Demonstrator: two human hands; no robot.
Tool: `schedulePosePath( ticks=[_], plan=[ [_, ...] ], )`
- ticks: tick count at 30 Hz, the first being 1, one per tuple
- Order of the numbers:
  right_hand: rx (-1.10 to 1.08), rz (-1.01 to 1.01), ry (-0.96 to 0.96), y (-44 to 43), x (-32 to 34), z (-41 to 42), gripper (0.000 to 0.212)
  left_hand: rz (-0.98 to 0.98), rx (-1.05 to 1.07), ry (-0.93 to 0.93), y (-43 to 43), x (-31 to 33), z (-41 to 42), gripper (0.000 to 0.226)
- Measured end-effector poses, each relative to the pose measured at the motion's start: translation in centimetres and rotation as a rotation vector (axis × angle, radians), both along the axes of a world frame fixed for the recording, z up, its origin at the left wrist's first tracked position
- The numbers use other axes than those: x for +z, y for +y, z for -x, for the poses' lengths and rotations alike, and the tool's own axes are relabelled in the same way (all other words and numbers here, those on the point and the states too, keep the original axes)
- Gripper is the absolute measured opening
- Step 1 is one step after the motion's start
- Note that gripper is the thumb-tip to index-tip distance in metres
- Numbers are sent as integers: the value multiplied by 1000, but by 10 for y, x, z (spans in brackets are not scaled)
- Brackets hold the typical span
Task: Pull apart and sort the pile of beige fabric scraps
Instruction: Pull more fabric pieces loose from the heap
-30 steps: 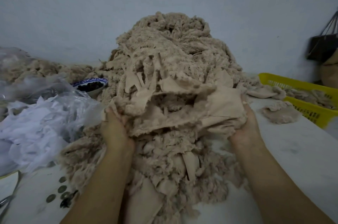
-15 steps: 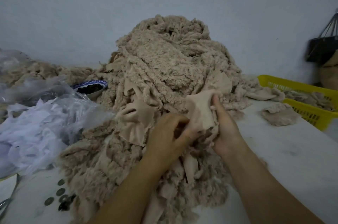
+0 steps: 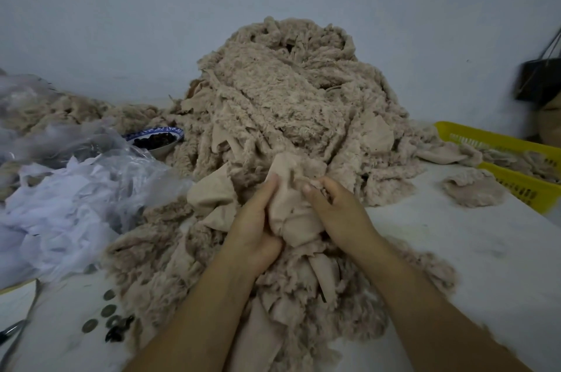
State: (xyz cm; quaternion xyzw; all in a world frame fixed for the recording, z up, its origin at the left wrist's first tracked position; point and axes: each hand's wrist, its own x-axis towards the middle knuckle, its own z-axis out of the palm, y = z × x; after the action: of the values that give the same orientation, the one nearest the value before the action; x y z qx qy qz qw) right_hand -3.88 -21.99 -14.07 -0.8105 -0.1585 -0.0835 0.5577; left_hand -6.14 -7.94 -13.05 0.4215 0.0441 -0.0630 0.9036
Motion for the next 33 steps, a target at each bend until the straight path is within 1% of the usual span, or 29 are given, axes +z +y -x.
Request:
schedulePosePath(
  ticks=[2,3,8,10,13,18,20,22,23,24,25,26,28,29,30,32,33],
  plan=[
    [7,26,-17,-1,-1,0,32,-110,-56,-19,-3,0,3,41],
    [3,43,-26,-1,-1,0,32,-123,-47,-11,-5,0,4,41],
    [-79,98,-93,-2,0,-5,40,37,161,31,-1,3,-3,49],
    [-77,98,-101,0,1,-4,40,42,232,35,-2,3,-5,52],
    [-73,62,-65,-3,3,-5,38,41,316,66,2,1,-7,54],
    [-91,19,-16,-6,1,-7,40,-25,373,125,-1,-5,-10,52],
    [-155,-8,18,-15,3,-10,40,14,429,127,8,-4,-11,51],
    [-313,-60,23,-34,5,-16,39,84,498,127,26,-1,-14,48],
    [-375,-77,2,-40,4,-20,39,91,496,136,29,-1,-14,48],
    [-372,-73,-6,-42,2,-21,38,68,467,143,25,-1,-14,49],
    [-309,-47,9,-36,-1,-18,37,28,403,140,14,-2,-11,48],
    [-201,-8,30,-27,-5,-16,38,-14,328,125,3,-4,-7,46],
    [2,27,135,-10,-15,-11,45,-32,226,51,-11,-7,-3,41],
    [45,11,184,-8,-18,-9,50,-12,198,13,-10,-8,-3,38],
    [50,-15,201,-8,-18,-8,59,12,180,-19,-7,-9,-3,37],
    [41,-45,127,-12,-14,-6,77,48,158,-50,1,-8,-3,40],
    [68,-22,81,-10,-11,-4,82,50,156,-55,2,-9,-3,43]
  ],
)
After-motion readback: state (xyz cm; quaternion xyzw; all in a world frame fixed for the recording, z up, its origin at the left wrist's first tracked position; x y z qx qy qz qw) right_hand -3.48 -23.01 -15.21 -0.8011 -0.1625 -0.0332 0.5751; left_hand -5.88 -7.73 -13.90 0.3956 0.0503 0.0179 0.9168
